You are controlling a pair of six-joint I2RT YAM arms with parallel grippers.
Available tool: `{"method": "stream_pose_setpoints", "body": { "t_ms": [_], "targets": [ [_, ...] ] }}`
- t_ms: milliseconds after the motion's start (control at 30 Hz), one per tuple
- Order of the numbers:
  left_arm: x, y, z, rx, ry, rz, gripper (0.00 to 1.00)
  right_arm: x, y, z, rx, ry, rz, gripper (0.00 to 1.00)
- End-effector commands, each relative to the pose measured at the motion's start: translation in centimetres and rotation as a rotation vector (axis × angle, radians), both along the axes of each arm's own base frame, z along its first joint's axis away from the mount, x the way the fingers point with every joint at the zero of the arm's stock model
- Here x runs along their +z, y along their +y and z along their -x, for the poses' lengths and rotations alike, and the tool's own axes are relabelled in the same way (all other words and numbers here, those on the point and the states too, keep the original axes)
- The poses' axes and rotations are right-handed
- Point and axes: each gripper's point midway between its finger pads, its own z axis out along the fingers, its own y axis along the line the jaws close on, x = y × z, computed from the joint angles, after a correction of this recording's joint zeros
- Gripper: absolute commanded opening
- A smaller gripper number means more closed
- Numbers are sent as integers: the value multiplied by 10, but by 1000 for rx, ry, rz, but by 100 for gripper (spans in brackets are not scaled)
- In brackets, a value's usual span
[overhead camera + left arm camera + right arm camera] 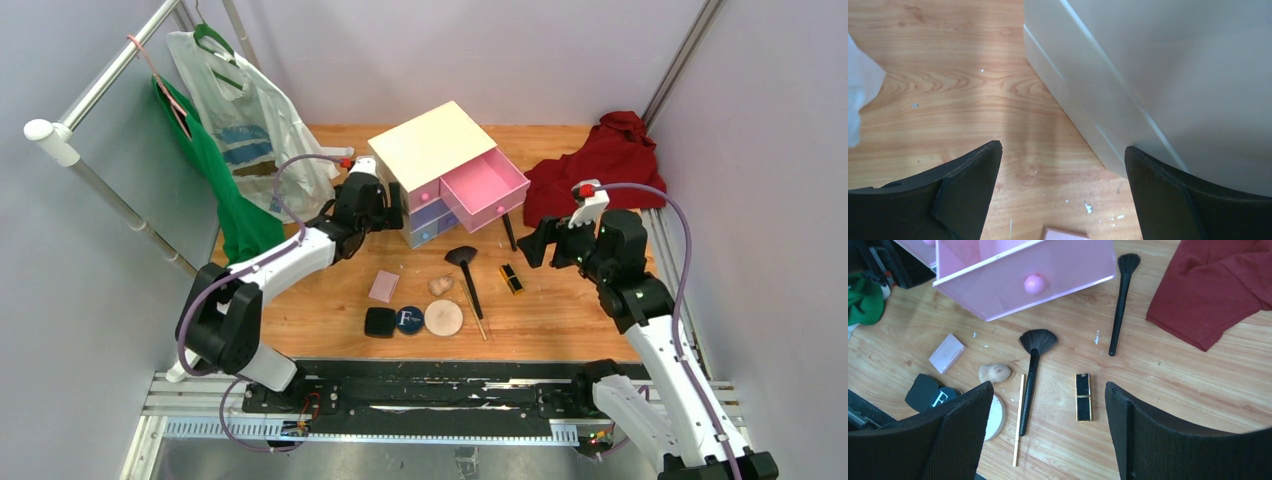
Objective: Organize the makeup
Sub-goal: Move the storage box to the center of the board, then pick up the makeup brush from the center of the board.
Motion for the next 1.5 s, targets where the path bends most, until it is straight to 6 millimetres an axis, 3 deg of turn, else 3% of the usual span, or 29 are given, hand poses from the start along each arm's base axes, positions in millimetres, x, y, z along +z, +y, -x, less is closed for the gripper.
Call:
{"method": "stream_pose_setpoints", "body": {
  "t_ms": [0, 400, 567, 733, 833, 1000, 1167, 1467],
  "targets": [
    [28, -23, -26, -37, -82, 53, 98, -15, 4, 4, 20, 32, 52, 81],
    [25, -60, -51, -107, -68, 84, 98, -38, 27, 13, 100, 94, 187, 76],
    [32, -50, -40, -89, -84, 85, 98, -63, 45, 21, 141, 131, 301, 72],
    [52, -27, -10, -61, -138, 104, 98, -88, 63, 23, 164, 162, 347, 62],
    [65, -15, 10, -52, -174, 133, 98, -101, 61, 15, 117, 181, 370, 59],
    [83, 2, 38, -35, -242, 189, 98, -108, 35, -15, -110, 167, 427, 55],
    [104, 7, 48, -43, -296, 218, 98, -121, 38, -39, -190, 146, 350, 52],
    [105, 7, 52, -52, -309, 223, 98, -161, 39, -60, -249, 169, 304, 48]
  ]
}}
